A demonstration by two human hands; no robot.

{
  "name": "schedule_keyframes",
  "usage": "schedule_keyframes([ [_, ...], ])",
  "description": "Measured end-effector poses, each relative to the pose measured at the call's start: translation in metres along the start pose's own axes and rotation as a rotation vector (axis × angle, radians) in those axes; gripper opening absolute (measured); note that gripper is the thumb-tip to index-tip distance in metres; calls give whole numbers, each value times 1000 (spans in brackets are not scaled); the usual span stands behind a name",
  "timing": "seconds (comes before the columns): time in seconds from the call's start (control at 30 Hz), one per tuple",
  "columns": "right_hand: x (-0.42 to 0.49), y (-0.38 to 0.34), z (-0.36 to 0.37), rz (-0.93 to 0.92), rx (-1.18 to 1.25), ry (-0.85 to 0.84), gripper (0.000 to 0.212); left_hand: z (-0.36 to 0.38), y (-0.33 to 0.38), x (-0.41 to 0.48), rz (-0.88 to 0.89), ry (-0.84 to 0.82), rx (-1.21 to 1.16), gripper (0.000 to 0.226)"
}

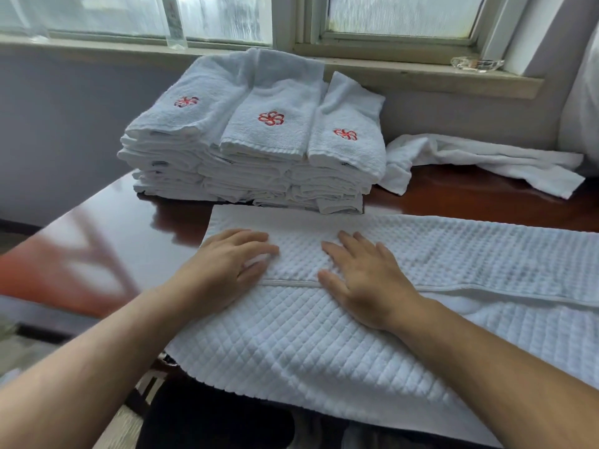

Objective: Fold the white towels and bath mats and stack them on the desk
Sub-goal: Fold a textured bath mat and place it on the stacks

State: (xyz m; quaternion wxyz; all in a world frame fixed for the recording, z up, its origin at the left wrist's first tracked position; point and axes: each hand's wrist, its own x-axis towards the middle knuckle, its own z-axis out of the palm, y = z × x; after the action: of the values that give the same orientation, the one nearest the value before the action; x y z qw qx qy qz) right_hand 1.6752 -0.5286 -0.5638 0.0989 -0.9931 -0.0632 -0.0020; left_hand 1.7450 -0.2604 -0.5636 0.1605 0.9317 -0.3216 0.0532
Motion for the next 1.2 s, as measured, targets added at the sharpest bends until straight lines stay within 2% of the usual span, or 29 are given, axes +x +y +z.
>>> schedule_keyframes([
  [0.07,-1,3,0,-9,4,11,65,-2,0,-9,3,15,-6,45],
  [0.2,1,0,1,-10,-4,17,65,2,-2,-21,-44,-72,5,52],
  [0.3,0,0,-1,-47,54,27,63,-1,-1,-20,-18,-82,63,66],
  [0.37,-4,7,-8,-133,104,53,61,-9,3,-17,93,-1,132,62],
  [0.43,-12,20,-20,-235,97,93,57,-16,5,-15,314,131,201,41],
  [0.5,-20,39,-30,-320,23,165,47,-18,4,-11,444,176,248,31],
  [0.63,-31,65,-34,-402,0,318,16,-19,4,-2,382,263,287,32],
  [0.7,-32,70,-29,-423,19,349,12,-21,2,-2,325,300,290,30],
  [0.77,-31,72,-25,-433,38,357,15,-20,3,-4,277,226,305,25],
  [0.83,-31,71,-24,-418,57,345,21,-20,7,-6,194,138,272,25],
  [0.97,-37,70,-25,-355,85,285,30,-22,28,-3,-17,72,223,38],
  [1.1,-65,97,-31,-147,94,329,27,-2,86,21,98,43,129,44],
  [1.2,-105,145,-43,134,90,533,8,29,149,57,249,6,66,44],
])
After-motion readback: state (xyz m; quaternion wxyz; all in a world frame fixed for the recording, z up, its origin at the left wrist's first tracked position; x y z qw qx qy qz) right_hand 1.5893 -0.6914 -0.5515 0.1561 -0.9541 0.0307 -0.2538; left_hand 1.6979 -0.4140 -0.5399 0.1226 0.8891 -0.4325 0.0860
